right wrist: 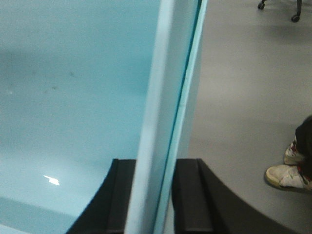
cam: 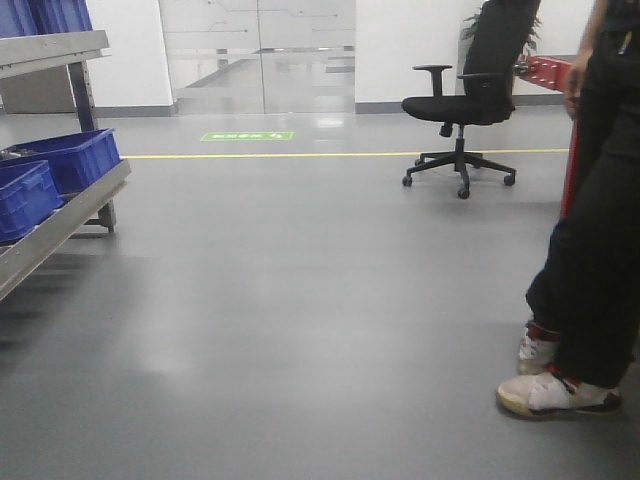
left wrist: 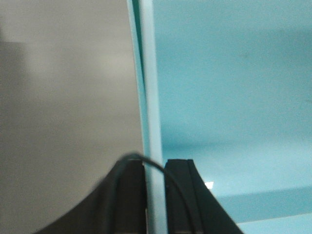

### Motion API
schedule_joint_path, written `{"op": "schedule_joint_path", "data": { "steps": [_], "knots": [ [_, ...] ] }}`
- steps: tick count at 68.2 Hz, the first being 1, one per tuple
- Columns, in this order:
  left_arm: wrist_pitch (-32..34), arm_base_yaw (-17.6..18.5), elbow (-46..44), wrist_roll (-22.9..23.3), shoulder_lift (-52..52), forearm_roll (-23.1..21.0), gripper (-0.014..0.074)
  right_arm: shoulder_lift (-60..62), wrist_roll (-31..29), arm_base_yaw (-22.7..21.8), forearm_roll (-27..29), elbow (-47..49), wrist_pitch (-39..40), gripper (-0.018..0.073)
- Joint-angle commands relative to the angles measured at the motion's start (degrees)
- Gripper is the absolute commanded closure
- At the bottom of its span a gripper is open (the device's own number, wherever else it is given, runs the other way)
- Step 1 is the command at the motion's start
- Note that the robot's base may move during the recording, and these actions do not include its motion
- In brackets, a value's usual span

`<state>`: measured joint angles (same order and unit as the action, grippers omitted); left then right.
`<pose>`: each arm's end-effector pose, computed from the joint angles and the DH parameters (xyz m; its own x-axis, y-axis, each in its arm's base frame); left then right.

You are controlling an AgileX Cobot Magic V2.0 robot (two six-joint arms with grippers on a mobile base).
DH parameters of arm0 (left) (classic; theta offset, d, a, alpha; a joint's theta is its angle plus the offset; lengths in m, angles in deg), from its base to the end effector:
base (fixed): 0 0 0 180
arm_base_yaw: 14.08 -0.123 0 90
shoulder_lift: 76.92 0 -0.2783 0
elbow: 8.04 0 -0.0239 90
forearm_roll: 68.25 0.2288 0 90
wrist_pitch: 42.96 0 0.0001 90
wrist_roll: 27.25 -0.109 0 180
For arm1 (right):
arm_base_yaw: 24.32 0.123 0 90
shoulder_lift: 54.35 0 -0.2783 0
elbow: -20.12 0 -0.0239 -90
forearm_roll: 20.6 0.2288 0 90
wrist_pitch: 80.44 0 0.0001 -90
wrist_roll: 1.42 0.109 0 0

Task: Move two blue bins to right shelf middle
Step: 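Drive across the floor past the chair carrying the teal bin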

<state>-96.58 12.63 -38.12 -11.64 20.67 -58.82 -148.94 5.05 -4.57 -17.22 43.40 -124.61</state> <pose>0.3029 -0.1363 0.4531 -0.5096 0.0640 -0.8580 0.2599 0.9621 -0.0825 0.3088 0.1156 0.4495 -0.4569 0.0001 -0.8895 -0.3056 0.9391 0.1571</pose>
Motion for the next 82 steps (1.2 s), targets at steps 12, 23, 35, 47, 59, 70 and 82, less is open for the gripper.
{"op": "schedule_joint_path", "data": {
  "steps": [12,23,35,47,59,70,82],
  "knots": [
    [4.2,0.3,-1.0,-0.3,-1.2,-1.1,0.0707,1.1,-0.5,-0.1,-0.6,1.2,5.8,0.0713],
    [4.2,0.3,-1.0,-0.3,-1.2,-1.1,0.0707,1.1,-0.5,-0.1,-0.6,1.2,5.8,0.0713],
    [4.2,0.3,-1.0,-0.3,-1.2,-1.1,0.0707,1.1,-0.5,-0.1,-0.6,1.2,5.8,0.0713],
    [4.2,0.3,-1.0,-0.3,-1.2,-1.1,0.0707,1.1,-0.5,-0.1,-0.6,1.2,5.8,0.0713],
    [4.2,0.3,-1.0,-0.3,-1.2,-1.1,0.0707,1.1,-0.5,-0.1,-0.6,1.2,5.8,0.0713],
    [4.2,0.3,-1.0,-0.3,-1.2,-1.1,0.0707,1.1,-0.5,-0.1,-0.6,1.2,5.8,0.0713],
    [4.2,0.3,-1.0,-0.3,-1.2,-1.1,0.0707,1.1,-0.5,-0.1,-0.6,1.2,5.8,0.0713]
  ]
}}
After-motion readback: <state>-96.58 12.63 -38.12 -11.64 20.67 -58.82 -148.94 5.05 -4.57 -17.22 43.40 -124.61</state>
